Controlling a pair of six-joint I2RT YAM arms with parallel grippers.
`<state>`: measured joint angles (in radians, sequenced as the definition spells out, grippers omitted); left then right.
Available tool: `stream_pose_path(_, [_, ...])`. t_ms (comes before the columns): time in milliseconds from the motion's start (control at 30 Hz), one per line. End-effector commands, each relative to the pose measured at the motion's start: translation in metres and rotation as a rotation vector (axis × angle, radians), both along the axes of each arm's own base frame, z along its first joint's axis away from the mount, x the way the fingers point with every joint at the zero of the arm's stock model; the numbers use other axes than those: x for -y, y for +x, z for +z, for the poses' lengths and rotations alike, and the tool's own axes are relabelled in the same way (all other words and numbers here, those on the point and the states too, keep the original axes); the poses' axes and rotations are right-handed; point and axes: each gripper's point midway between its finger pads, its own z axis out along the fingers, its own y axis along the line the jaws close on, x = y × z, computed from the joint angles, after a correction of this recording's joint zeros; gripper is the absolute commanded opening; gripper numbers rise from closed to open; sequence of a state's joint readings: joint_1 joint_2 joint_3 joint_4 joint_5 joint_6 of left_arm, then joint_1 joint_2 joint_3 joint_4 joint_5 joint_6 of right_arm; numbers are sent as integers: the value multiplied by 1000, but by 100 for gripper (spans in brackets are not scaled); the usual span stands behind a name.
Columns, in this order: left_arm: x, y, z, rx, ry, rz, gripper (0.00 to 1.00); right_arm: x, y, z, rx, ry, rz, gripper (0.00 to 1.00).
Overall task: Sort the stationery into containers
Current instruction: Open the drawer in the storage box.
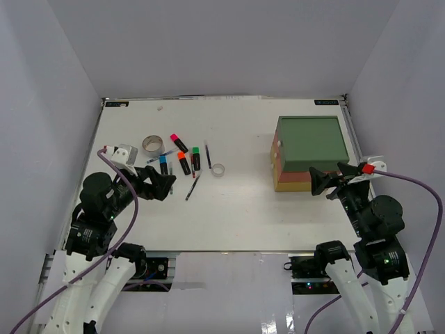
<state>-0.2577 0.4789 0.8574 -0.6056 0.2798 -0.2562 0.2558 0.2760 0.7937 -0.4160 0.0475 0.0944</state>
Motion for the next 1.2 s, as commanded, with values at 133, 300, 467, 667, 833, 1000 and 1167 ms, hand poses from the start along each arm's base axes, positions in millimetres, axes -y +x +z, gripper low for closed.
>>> stream_pose_path(133, [28,23,-8,-129,-89,-80,98,-11,17,6,-18,-18,40,90])
stream_pose_path(300, [57,53,-14,-253,-193,-157,98,-34,44,8,-101,-40,129,90])
stream_pose_path(467, [98,82,-3,-322,-360,-301,98,-32,82,25,-150,-34,54,90])
stream_pose_path(667, [160,124,4,-389,-397,-357,98,-15,127,29,-222,-88,-94,90])
stream_pose_path(833, [220,149,-5,-471,-446,-426,97,17,150,27,-277,-95,-227,90])
stream_pose_path(1000, [260,163,-13,-526,-478,-478,94,34,165,7,-353,-51,-231,90])
stream_pose_path(1167, [287,172,-19,-552,-505,-503,89,72,170,-17,-426,17,-267,90])
